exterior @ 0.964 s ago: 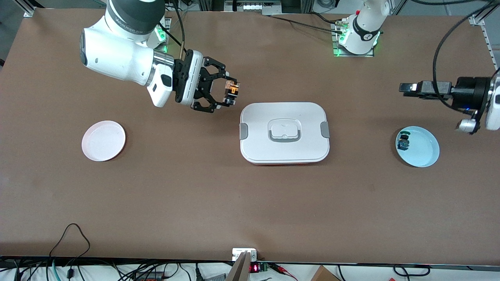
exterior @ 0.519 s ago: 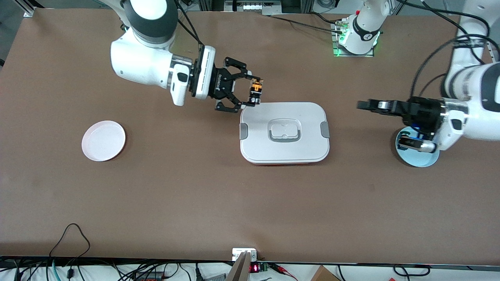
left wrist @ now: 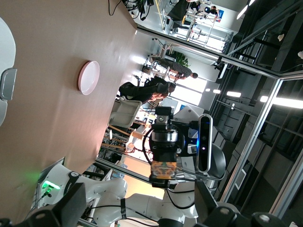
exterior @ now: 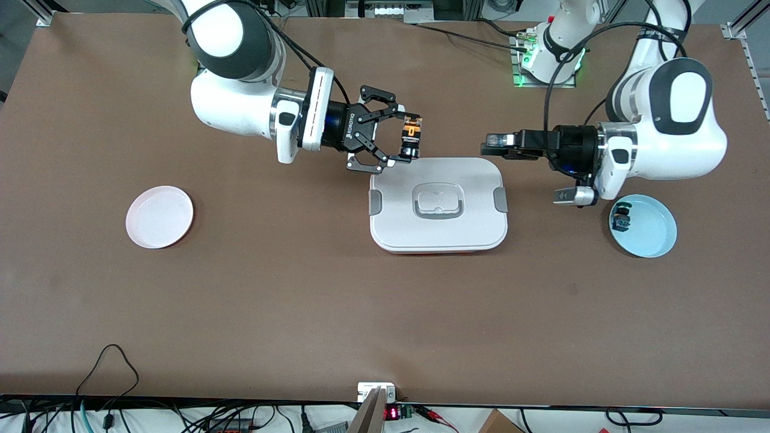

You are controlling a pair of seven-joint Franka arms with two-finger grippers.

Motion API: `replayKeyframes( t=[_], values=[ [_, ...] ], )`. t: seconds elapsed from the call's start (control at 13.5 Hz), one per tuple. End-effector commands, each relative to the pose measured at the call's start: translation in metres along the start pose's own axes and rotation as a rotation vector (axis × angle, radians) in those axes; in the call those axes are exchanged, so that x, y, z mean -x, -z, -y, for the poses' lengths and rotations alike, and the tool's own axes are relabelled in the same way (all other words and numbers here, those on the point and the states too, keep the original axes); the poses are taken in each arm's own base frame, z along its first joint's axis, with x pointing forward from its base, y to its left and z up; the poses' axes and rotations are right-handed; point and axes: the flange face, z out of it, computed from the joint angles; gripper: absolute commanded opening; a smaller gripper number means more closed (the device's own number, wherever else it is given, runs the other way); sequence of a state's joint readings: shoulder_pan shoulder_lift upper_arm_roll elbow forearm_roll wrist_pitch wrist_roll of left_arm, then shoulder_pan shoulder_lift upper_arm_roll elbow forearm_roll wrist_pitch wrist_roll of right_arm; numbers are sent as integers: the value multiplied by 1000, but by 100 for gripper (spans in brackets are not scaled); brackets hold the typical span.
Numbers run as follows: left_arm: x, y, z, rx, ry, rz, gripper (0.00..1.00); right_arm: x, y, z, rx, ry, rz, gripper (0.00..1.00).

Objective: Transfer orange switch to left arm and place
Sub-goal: 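Carry the switch above the box while the left gripper reaches toward it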

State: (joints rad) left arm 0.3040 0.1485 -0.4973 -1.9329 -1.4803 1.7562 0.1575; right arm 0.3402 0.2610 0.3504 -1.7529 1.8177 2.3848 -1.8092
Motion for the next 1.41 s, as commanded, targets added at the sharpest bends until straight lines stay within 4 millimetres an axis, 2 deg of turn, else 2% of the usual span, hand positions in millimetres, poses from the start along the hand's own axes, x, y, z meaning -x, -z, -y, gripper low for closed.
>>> replayKeyframes(
  t=[0.0,0.3,0.59,0.82,0.96,1.04,1.19,1.34],
  values=[
    [6,-14,-8,2,-119,-6,100,-4,-23,15,-25,-11,-55,0],
    [12,-48,-16,-19,-173,-17,100,1,-35,27,-48,-43,-60,0],
    [21,-50,-26,-27,-96,-13,100,5,-43,37,-68,-31,-47,0],
    [37,-64,-33,-44,-51,21,100,10,-49,45,-82,-23,-35,0],
    [40,-64,-34,-46,-13,31,100,15,-49,45,-82,-28,-28,0],
    [41,-64,-34,-47,-10,41,99,16,-50,46,-83,-30,-27,0],
    [42,-63,-29,-67,-10,48,90,17,-52,49,-83,-29,-22,0],
    [44,-64,-24,-87,-6,70,90,18,-52,49,-82,-29,-20,0]
  ],
)
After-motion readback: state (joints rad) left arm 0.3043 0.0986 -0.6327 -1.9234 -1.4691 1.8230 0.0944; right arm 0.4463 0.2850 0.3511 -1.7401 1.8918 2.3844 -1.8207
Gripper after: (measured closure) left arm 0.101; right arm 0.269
